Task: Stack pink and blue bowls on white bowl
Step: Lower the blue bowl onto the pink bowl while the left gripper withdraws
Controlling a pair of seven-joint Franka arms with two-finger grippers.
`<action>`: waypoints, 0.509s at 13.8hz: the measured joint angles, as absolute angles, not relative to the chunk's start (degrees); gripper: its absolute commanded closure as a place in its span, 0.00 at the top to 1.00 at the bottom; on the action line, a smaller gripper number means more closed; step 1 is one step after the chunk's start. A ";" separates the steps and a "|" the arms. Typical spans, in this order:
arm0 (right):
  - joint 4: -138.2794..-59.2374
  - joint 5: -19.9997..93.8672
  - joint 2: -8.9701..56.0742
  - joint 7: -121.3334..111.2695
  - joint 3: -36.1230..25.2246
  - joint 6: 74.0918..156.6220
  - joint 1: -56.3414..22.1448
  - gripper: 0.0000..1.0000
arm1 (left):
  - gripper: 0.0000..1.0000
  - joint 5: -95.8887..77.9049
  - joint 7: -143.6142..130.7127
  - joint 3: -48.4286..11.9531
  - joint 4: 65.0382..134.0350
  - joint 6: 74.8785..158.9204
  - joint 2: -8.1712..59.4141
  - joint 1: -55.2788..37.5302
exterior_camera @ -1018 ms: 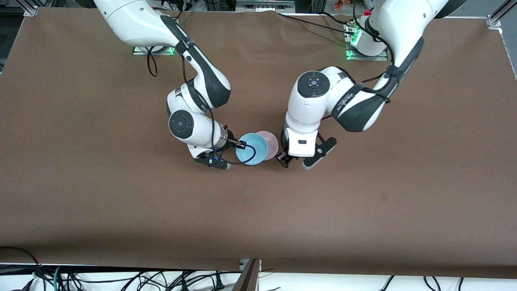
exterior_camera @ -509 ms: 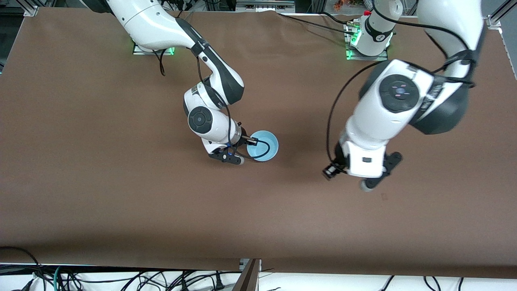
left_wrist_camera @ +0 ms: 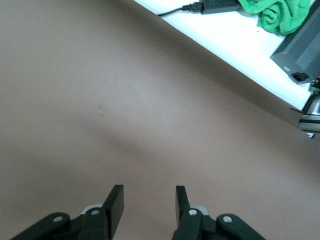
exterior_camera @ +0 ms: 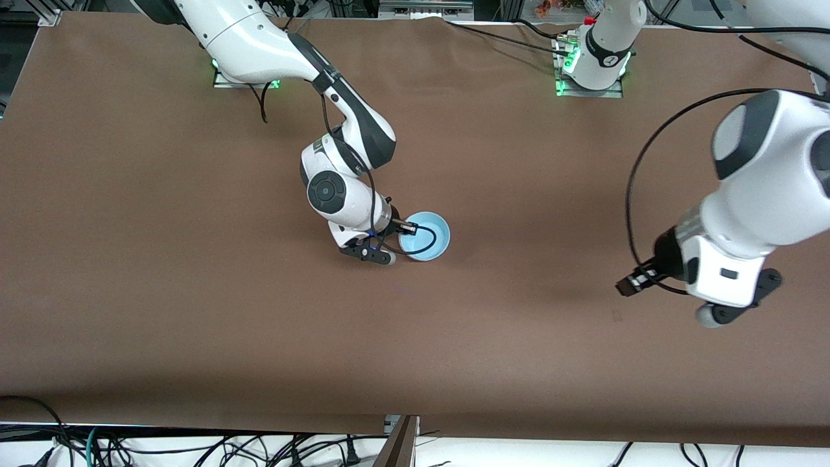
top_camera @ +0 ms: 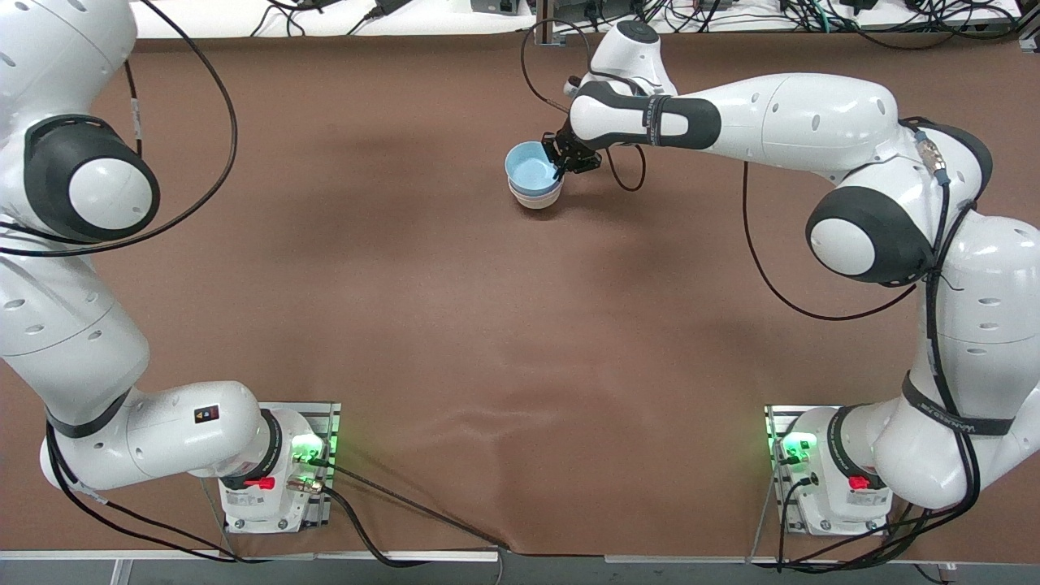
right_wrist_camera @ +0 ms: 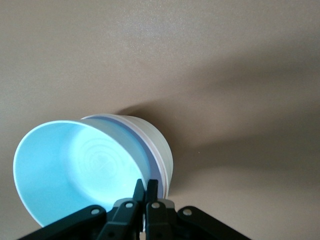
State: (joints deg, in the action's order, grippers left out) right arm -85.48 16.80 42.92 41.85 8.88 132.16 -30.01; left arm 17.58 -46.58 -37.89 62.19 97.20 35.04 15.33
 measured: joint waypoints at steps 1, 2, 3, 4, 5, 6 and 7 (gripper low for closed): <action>-85.45 16.80 42.91 41.85 8.84 132.16 -30.00 0.00 | 0.50 17.56 -43.35 -37.89 62.18 96.40 34.89 16.69; -85.42 16.80 42.90 41.85 8.82 132.16 -30.00 0.00 | 0.50 17.55 -40.27 -37.89 62.18 95.78 34.86 17.96; -85.40 16.80 42.85 41.85 8.80 132.05 -30.00 0.00 | 0.50 17.55 -37.34 -37.87 62.19 95.15 34.87 19.23; -85.39 16.80 42.76 41.85 8.78 131.91 -29.99 0.00 | 0.50 17.55 -34.32 -37.88 62.17 94.32 34.81 20.53; -85.39 16.80 42.63 41.85 8.76 131.75 -29.99 0.00 | 0.51 17.55 -31.37 -37.87 62.15 93.45 34.60 21.66; -85.38 16.80 42.50 41.85 8.73 131.44 -29.99 0.00 | 0.53 17.55 -28.04 -37.86 62.12 92.43 34.15 22.72; -85.38 16.80 42.45 41.85 8.68 131.09 -29.99 0.00 | 0.53 17.55 -24.56 -37.84 62.03 91.27 33.56 23.74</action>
